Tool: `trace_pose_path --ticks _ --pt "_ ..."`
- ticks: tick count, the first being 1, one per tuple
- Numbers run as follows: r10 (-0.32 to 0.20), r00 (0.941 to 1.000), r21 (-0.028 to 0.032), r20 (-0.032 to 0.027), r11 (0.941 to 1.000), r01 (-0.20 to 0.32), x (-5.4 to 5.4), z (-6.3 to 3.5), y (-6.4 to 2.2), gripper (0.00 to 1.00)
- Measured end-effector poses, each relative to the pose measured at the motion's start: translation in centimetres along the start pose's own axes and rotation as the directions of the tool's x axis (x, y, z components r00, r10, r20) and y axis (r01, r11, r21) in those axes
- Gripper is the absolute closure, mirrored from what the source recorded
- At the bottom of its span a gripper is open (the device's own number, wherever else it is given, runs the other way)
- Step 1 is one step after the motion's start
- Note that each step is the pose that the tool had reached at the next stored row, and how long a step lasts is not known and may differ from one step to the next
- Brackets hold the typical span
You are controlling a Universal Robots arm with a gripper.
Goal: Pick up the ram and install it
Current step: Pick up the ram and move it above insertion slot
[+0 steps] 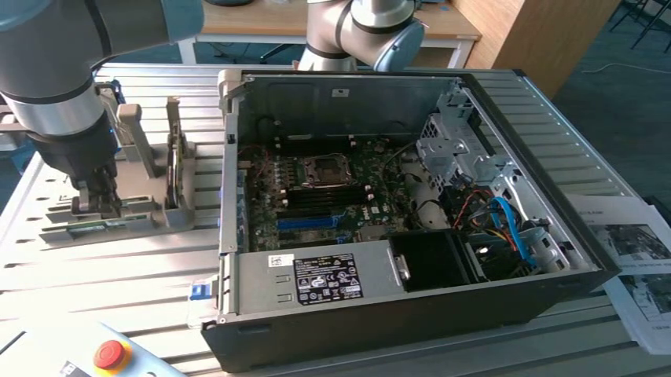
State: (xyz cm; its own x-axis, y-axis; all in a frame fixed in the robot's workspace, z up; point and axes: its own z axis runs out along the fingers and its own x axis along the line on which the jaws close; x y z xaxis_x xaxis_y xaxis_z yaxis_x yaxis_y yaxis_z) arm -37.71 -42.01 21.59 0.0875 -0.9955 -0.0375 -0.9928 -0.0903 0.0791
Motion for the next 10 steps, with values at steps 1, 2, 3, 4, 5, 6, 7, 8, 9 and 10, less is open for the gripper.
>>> trace_pose_path --ticks 1,2,3,4,5,6,7,8,9,10 --pt "0.0 1.0 0.0 0.0 1.0 0.0 0.0 0.0 0.0 0.76" --pt "0.0 1.0 0.0 0.0001 1.0 0.0 0.0 0.01 0.0 0.76" --pt "0.0 1.0 0.0007 0.0003 1.0 0.0 -0.01 0.04 0.06 0.76" --pt "0.0 1.0 0.0014 0.0002 1.0 0.0 -0.01 0.06 0.17 0.76" --pt "0.0 1.0 0.0019 0.0001 1.0 0.0 -0.02 0.07 0.29 0.76" --pt "0.0 1.0 0.0024 -0.0001 1.0 0.0 -0.04 0.09 0.43 0.76" --pt "0.0 1.0 0.003 -0.0001 1.0 0.0 -0.05 0.12 0.53 0.76" --pt "0.0 1.0 0.0031 -0.0001 1.0 0.0 -0.05 0.12 0.57 0.76" --pt "-0.001 1.0 0.0032 -0.0002 1.0 0.001 -0.05 0.12 0.57 0.76" --pt "-0.001 1.0 0.0031 -0.0002 1.0 0.001 -0.05 0.12 0.58 0.76"
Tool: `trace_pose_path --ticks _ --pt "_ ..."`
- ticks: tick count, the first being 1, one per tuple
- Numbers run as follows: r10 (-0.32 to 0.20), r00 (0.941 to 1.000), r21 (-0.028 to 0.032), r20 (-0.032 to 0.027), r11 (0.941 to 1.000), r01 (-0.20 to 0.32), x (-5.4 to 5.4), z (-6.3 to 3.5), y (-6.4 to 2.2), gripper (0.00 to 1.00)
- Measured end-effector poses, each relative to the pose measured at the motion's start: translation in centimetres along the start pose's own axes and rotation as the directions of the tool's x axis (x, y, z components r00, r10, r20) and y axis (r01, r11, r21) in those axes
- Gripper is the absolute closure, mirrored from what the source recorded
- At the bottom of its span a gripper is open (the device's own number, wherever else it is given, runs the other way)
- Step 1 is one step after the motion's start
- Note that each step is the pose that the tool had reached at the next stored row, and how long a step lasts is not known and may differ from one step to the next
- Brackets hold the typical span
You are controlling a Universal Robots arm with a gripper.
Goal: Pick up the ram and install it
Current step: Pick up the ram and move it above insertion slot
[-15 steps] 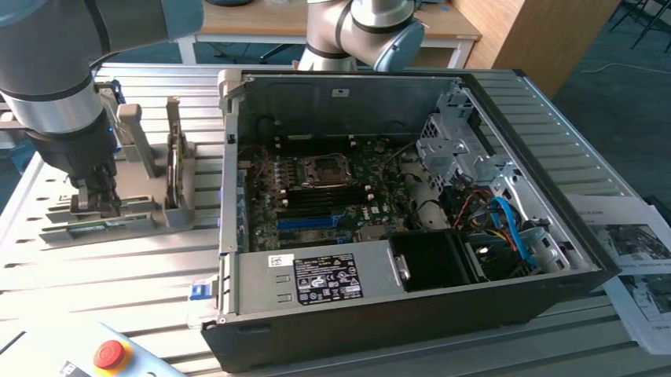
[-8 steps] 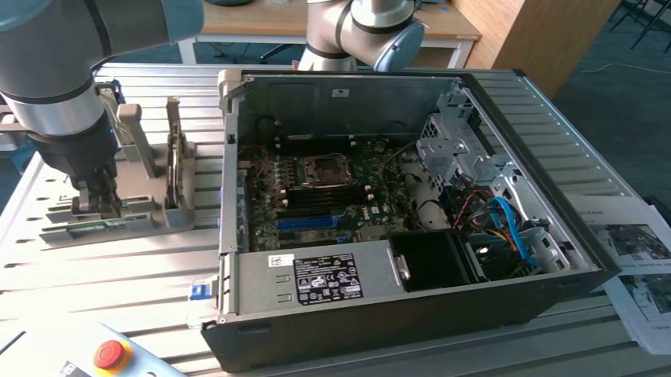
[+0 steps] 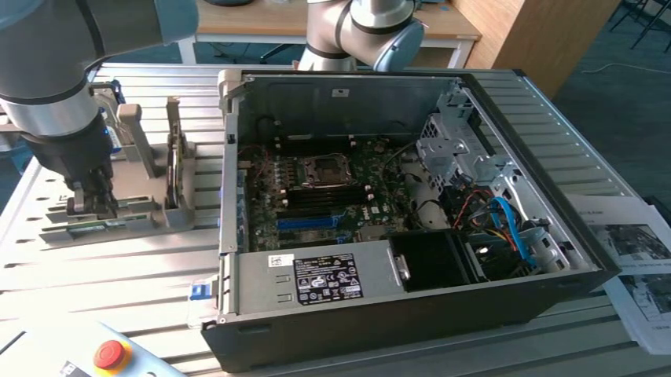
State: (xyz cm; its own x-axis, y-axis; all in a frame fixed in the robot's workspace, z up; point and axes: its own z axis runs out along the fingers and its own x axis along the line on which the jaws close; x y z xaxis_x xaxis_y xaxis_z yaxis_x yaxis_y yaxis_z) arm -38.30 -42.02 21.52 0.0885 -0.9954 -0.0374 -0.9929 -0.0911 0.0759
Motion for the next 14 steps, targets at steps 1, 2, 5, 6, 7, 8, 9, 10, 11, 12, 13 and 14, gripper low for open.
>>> trace_pose_path --ticks 1,2,5,6,7,8,9,10,11,12,13,14 --pt "0.0 1.0 0.0002 0.0 1.0 0.0 0.0 0.0 0.03 0.76" --pt "-0.001 1.0 0.0006 -0.0001 1.0 0.001 -0.01 0.0 0.06 0.76" --pt "-0.005 1.0 0.0031 -0.0007 1.0 0.005 -0.01 0.01 0.08 0.76" --pt "-0.007 1.0 0.0042 -0.0008 1.0 0.007 -0.01 0.01 0.08 0.76" --pt "-0.008 1.0 0.005 -0.0011 1.0 0.008 -0.01 0.01 0.08 0.76" --pt "-0.01 1.0 0.0059 -0.0013 0.9999 0.01 -0.01 0.01 0.08 0.76" --pt "-0.012 0.9999 0.007 -0.0015 0.9999 0.012 -0.01 0.01 0.08 0.76" --pt "-0.014 0.9999 0.008 -0.0018 0.9999 0.014 -0.01 0.02 0.08 0.76" --pt "-0.016 0.9999 0.0089 -0.0021 0.9998 0.016 -0.01 0.02 0.08 0.76" --pt "-0.019 0.9998 0.0098 -0.0025 0.9998 0.019 -0.01 0.02 0.09 0.76" --pt "-0.022 0.9997 0.0107 -0.0028 0.9997 0.022 -0.01 0.02 0.08 0.76" --pt "-0.026 0.9997 0.0116 -0.0032 0.9996 0.026 -0.01 0.02 0.08 0.76"
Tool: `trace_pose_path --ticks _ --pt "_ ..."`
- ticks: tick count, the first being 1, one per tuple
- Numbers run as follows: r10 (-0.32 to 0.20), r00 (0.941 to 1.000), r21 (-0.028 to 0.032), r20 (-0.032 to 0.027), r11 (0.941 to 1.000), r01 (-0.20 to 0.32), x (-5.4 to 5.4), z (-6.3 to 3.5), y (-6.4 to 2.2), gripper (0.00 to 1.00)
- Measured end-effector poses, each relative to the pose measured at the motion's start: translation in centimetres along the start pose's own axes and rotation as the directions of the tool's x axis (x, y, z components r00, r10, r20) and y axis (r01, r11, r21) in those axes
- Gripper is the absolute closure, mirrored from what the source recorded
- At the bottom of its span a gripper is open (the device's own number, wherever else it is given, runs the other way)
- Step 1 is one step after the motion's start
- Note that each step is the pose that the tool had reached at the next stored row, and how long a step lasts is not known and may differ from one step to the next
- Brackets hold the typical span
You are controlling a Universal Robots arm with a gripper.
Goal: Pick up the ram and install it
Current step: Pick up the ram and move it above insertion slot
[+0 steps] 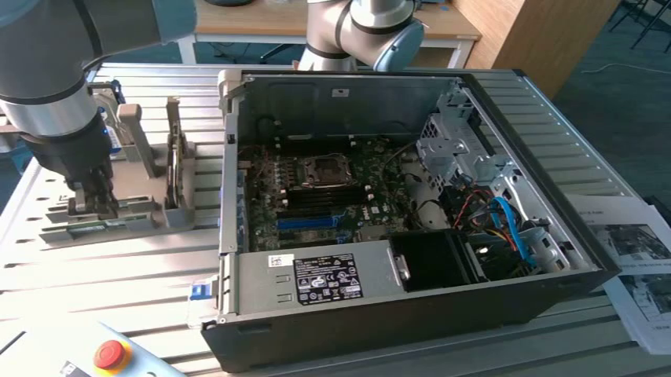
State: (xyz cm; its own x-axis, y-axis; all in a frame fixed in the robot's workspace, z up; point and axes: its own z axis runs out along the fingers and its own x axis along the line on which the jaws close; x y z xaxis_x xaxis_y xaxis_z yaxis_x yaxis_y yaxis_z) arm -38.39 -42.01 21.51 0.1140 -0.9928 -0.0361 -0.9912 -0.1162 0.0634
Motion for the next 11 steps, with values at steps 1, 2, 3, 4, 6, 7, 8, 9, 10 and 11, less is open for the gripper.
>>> trace_pose_path --ticks 1,2,3,4,6,7,8,9,10,11 --pt "-0.003 1.0 0.0011 -0.0003 1.0 0.003 0.0 0.0 0.0 0.76" --pt "-0.008 1.0 0.0022 -0.0008 1.0 0.008 0.0 0.0 0.0 0.76" --pt "-0.011 0.9999 0.0031 -0.0012 0.9999 0.011 0.0 0.0 0.0 0.76" --pt "-0.014 0.9999 0.0036 -0.0014 0.9999 0.014 0.0 0.0 0.01 0.76" --pt "-0.015 0.9999 0.004 -0.0016 0.9999 0.015 -0.01 0.01 0.05 0.76" --pt "-0.016 0.9999 0.0045 -0.0017 0.9999 0.016 -0.02 0.02 0.11 0.76" --pt "-0.016 0.9999 0.0055 -0.0017 0.9999 0.016 -0.03 0.02 0.16 0.76" --pt "-0.016 0.9999 0.0063 -0.0019 0.9998 0.016 -0.02 0.01 0.19 0.76" --pt "-0.016 0.9999 0.0068 -0.002 0.9998 0.017 -0.02 0.01 0.2 0.76" --pt "-0.017 0.9999 0.0071 -0.002 0.9998 0.017 -0.02 0.02 0.2 0.76"
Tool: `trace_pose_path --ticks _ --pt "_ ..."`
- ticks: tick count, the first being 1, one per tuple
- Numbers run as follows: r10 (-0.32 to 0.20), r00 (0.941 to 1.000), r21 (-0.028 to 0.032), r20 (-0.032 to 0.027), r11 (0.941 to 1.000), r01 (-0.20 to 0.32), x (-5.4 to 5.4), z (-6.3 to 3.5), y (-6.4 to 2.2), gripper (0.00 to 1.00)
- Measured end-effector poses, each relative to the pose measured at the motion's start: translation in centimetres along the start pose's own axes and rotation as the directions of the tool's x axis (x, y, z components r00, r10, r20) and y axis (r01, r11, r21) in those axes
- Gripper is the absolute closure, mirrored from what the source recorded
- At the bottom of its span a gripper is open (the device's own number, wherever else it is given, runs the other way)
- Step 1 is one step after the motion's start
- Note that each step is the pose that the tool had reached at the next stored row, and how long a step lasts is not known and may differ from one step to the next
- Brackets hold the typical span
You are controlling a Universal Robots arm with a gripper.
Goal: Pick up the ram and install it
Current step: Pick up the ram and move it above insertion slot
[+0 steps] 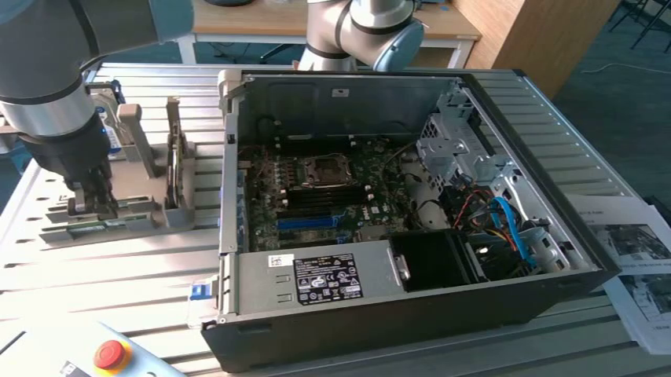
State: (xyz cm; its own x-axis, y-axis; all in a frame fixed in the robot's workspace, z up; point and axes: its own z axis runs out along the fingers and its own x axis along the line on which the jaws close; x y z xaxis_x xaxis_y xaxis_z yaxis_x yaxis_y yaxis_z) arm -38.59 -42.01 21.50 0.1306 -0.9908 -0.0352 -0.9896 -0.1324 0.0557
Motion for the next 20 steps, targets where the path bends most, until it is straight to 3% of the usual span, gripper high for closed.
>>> trace_pose_path --ticks 14,20 --pt "0.0 1.0 0.0 0.0001 1.0 0.0 0.31 -0.01 0.01 0.76" --pt "0.0 1.0 0.0001 0.0001 1.0 0.0 0.33 0.49 -0.02 0.76"
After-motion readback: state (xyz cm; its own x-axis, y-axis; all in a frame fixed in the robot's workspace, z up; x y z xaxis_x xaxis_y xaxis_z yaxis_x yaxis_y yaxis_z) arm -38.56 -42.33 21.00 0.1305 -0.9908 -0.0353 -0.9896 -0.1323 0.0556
